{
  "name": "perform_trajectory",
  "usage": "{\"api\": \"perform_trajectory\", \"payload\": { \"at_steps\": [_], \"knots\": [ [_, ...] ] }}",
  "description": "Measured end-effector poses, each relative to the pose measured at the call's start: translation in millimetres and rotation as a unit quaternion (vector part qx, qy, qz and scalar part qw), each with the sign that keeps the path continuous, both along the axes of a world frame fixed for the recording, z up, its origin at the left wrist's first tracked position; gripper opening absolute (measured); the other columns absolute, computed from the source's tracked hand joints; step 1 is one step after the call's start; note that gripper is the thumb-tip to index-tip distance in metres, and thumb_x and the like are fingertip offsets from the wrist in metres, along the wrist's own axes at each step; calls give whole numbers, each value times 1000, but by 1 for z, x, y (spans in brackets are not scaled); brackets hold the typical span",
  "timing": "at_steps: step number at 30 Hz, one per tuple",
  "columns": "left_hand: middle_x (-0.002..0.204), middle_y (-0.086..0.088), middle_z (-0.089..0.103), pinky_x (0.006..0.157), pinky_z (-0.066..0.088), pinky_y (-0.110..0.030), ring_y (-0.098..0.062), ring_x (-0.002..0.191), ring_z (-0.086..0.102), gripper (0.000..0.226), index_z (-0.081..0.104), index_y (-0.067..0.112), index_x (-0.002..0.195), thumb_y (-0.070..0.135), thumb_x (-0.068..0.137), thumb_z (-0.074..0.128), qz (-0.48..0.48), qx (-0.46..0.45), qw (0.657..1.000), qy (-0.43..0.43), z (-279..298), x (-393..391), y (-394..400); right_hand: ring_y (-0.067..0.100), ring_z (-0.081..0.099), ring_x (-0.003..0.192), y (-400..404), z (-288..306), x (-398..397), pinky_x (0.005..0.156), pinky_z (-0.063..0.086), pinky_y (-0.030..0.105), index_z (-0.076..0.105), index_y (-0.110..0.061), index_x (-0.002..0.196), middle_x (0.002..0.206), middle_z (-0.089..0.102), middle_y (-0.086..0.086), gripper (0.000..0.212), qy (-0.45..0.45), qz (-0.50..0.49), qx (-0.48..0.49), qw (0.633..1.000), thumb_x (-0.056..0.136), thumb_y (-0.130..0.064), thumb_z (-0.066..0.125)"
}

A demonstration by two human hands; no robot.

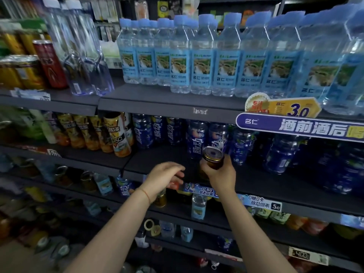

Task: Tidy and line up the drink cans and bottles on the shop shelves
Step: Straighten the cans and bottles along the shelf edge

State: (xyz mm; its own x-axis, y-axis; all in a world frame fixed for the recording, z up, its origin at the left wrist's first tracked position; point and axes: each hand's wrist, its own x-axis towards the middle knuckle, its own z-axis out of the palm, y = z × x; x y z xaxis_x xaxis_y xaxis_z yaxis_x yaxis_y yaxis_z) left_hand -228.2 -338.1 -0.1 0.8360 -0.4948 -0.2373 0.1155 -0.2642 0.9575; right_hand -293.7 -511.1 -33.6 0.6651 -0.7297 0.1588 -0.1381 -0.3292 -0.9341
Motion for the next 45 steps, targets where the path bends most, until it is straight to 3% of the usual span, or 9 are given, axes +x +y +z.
{"api": "perform_trajectory", "payload": {
  "at_steps": [3,8,13,19,24,28,33,41,45],
  "knots": [
    [119,-7,69,94,55,-45,-22,105,68,29,66,21,118,37,95,59,46,-67,995,50,-4,5,12,6,66,89,31,14,-3,73,49,21,61,-23,109,97,69,-10,40,-33,80,28,996,77,-38,81],
    [117,-12,71,84,58,-44,-26,104,69,51,62,19,124,49,83,63,72,-193,963,172,-1,9,64,8,67,79,111,37,21,70,54,27,70,-23,95,84,72,-6,37,22,185,-7,982,85,-58,64],
    [115,-17,71,75,58,-42,-33,102,69,68,60,19,123,51,65,74,155,-209,949,178,0,47,184,14,62,65,222,59,76,60,47,30,68,-25,82,66,64,-5,38,24,241,13,970,101,-47,45],
    [99,-11,76,84,57,-41,-27,90,73,45,74,21,101,59,91,51,219,-230,945,80,23,123,368,7,68,89,403,84,155,73,56,22,66,-30,107,99,70,-12,28,54,377,22,924,91,-53,61],
    [133,4,58,110,40,-49,-19,126,53,74,54,34,133,83,80,38,235,-195,949,-82,77,186,472,-2,69,83,517,131,211,64,52,13,64,-29,107,100,72,-10,31,10,401,28,915,83,-43,76],
    [108,-5,63,85,51,-31,-14,100,61,43,57,22,111,54,102,30,208,-141,945,-208,108,229,521,7,68,92,559,171,259,76,57,25,64,-27,107,101,70,-9,42,-54,356,-51,931,74,-41,84],
    [108,7,60,75,44,-21,-4,97,57,12,53,25,109,32,100,51,229,-42,923,-308,124,309,575,4,59,99,577,226,329,70,46,13,55,-21,123,110,62,-10,56,-135,298,-81,941,77,-36,83],
    [134,3,47,103,44,-36,-16,122,48,43,46,20,136,27,96,58,214,68,891,-395,141,432,609,11,55,105,576,270,463,84,48,24,50,-19,131,114,58,-8,69,-220,203,-108,948,74,-33,86],
    [152,2,29,108,33,-29,-17,137,33,72,24,22,151,32,92,64,216,86,847,-478,157,484,606,12,55,91,573,281,506,72,42,23,48,-16,126,96,54,-12,64,-178,152,-167,958,77,-41,80]
  ]
}}
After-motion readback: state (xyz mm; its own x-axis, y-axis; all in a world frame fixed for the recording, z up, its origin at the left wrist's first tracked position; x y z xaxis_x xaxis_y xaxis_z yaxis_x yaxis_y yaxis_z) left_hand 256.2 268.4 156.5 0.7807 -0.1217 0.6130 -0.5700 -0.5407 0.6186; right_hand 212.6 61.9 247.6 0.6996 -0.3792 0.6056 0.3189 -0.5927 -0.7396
